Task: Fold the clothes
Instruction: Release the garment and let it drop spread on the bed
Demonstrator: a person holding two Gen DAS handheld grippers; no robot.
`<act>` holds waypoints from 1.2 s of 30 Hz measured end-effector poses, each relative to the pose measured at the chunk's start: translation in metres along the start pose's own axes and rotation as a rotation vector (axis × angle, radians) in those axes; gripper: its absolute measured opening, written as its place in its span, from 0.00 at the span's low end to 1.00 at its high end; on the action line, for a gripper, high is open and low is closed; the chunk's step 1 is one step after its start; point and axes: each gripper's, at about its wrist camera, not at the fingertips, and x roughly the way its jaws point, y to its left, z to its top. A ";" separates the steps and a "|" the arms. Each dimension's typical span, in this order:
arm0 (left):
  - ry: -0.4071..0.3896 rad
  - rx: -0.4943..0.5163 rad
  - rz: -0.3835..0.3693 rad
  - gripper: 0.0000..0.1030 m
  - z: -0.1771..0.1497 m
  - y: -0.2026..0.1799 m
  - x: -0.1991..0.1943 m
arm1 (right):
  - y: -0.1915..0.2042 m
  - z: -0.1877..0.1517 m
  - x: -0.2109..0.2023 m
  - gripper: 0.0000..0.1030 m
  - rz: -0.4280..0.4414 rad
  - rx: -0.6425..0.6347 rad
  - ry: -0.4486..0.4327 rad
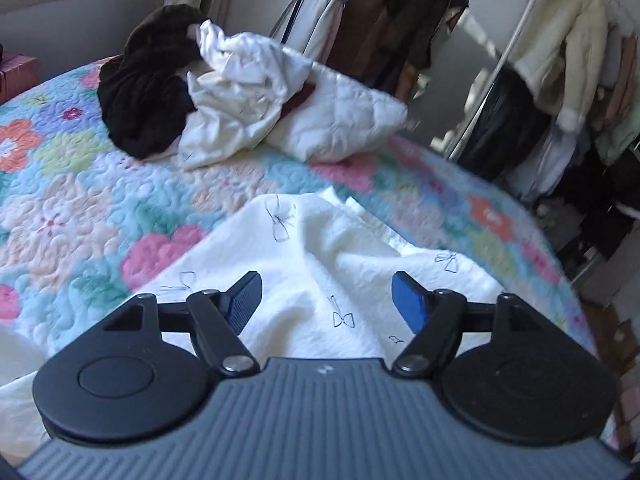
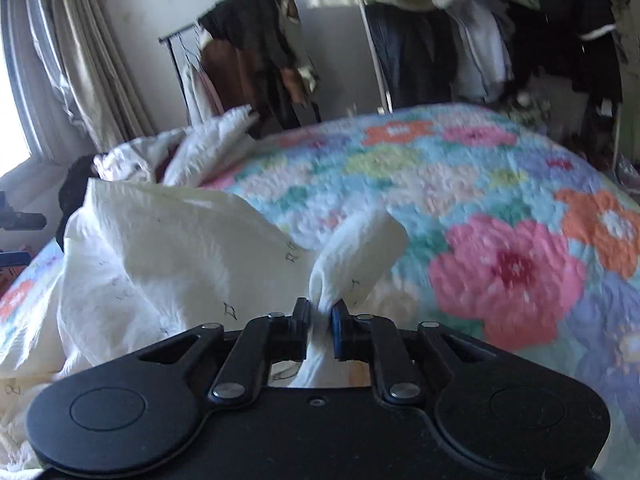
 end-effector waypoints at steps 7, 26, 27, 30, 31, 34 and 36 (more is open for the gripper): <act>0.035 0.061 -0.028 0.74 -0.083 0.029 -0.075 | 0.005 -0.009 -0.043 0.40 0.106 0.024 0.077; 0.137 0.065 0.072 0.92 -0.162 0.077 -0.360 | 0.075 -0.066 -0.259 0.43 0.526 -0.335 0.260; 0.147 0.081 0.095 0.92 -0.163 0.078 -0.366 | 0.077 -0.061 -0.273 0.43 0.548 -0.356 0.263; 0.148 0.112 0.132 0.92 -0.166 0.076 -0.370 | 0.076 -0.055 -0.289 0.47 0.609 -0.339 0.289; 0.158 0.101 0.118 0.92 -0.171 0.076 -0.363 | 0.076 -0.057 -0.286 0.54 0.630 -0.323 0.308; 0.233 0.019 0.057 0.92 -0.187 0.075 -0.318 | 0.081 -0.082 -0.250 0.61 0.614 -0.233 0.393; 0.286 -0.046 0.065 0.92 -0.199 0.076 -0.284 | 0.084 -0.106 -0.216 0.61 0.542 -0.147 0.448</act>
